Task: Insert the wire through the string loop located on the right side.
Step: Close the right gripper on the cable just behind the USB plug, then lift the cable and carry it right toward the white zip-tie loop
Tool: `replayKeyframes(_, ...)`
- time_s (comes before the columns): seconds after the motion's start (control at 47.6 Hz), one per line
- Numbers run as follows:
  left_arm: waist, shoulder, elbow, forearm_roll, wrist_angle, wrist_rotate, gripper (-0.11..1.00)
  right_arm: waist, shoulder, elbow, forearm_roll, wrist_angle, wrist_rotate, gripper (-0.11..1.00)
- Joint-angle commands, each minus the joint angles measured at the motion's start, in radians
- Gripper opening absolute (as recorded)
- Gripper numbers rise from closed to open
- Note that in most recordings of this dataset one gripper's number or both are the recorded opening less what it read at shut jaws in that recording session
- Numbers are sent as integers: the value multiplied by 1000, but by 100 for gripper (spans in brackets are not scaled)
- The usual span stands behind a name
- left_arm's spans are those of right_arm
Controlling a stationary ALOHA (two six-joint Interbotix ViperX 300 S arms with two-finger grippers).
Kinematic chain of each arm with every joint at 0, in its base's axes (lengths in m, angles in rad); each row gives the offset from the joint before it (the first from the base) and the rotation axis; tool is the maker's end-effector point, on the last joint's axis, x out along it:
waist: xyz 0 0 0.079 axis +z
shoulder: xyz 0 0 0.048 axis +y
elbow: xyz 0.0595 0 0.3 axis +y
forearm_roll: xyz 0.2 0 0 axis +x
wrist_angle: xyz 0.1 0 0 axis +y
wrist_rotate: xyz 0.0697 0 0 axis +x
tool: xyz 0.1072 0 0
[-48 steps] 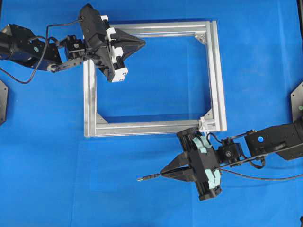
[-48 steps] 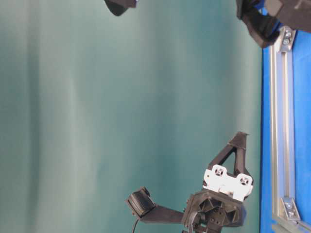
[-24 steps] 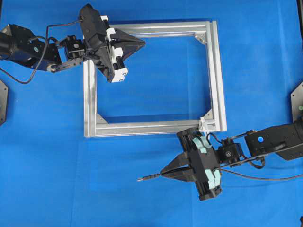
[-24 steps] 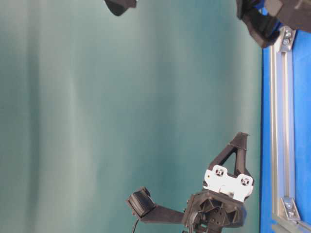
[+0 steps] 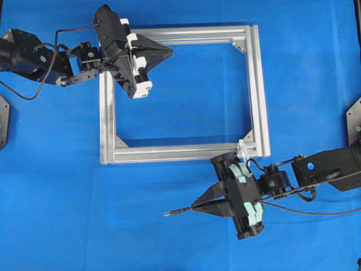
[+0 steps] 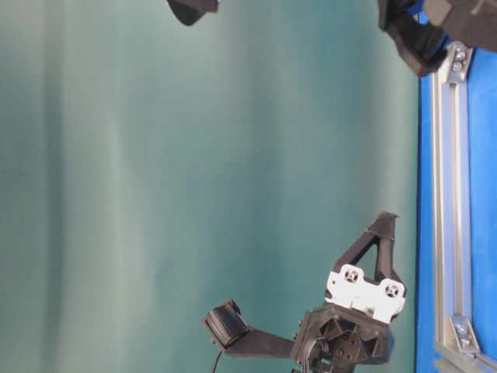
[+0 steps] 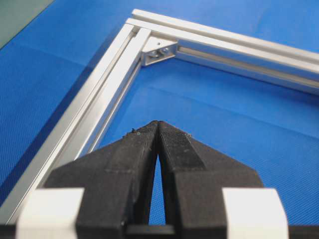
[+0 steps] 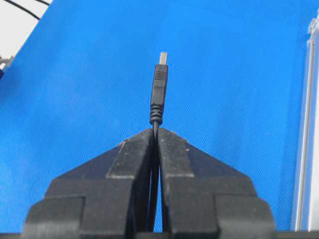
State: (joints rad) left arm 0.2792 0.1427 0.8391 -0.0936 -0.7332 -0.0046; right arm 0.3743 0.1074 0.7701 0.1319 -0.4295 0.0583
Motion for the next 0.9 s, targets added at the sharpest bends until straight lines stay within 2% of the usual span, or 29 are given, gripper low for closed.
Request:
replayKeyframes(0.0,-2,-29,-6,3,-5,2,0,-2,-26,-15,0,-5,-2,-3)
replayKeyframes(0.483,-2,-29,-6,3,-5,2,0,0,-43,14,2,0,3,-3)
replayKeyframes(0.694,-2,-29,-6,3,-5,2,0,14,-118,118,5,2,9,-3)
replayKeyframes(0.883,-2,-29,-6,3,-5,3,0,29,-244,264,8,18,14,-3)
